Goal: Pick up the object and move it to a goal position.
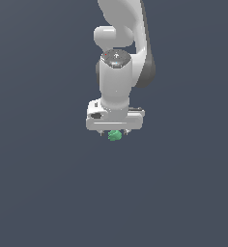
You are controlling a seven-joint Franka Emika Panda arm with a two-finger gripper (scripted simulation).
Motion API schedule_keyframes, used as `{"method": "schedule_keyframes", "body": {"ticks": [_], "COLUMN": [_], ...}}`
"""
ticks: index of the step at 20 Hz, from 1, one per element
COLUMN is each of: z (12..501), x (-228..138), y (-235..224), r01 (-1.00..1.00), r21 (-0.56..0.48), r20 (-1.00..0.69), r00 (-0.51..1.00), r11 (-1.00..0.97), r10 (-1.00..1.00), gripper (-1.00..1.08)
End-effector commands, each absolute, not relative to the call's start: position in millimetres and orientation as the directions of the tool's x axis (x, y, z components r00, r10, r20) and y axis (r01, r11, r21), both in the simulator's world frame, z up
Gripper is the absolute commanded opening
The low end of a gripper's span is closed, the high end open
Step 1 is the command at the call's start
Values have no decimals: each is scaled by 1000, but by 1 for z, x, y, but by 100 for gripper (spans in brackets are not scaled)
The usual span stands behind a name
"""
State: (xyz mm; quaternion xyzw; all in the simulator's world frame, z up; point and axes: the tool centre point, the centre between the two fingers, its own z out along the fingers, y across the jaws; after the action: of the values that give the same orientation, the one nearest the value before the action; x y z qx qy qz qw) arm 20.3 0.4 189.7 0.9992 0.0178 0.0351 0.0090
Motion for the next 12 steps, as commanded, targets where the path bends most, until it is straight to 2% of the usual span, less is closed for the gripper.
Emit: {"method": "schedule_keyframes", "body": {"ticks": [1, 12], "z": [190, 171], "x": [20, 6], "y": [0, 3], "r01": [35, -44], "r21": [19, 9], "r20": [70, 59], "r00": [997, 997], "r11": [-999, -999], "r10": [36, -44], "gripper": [100, 100]}}
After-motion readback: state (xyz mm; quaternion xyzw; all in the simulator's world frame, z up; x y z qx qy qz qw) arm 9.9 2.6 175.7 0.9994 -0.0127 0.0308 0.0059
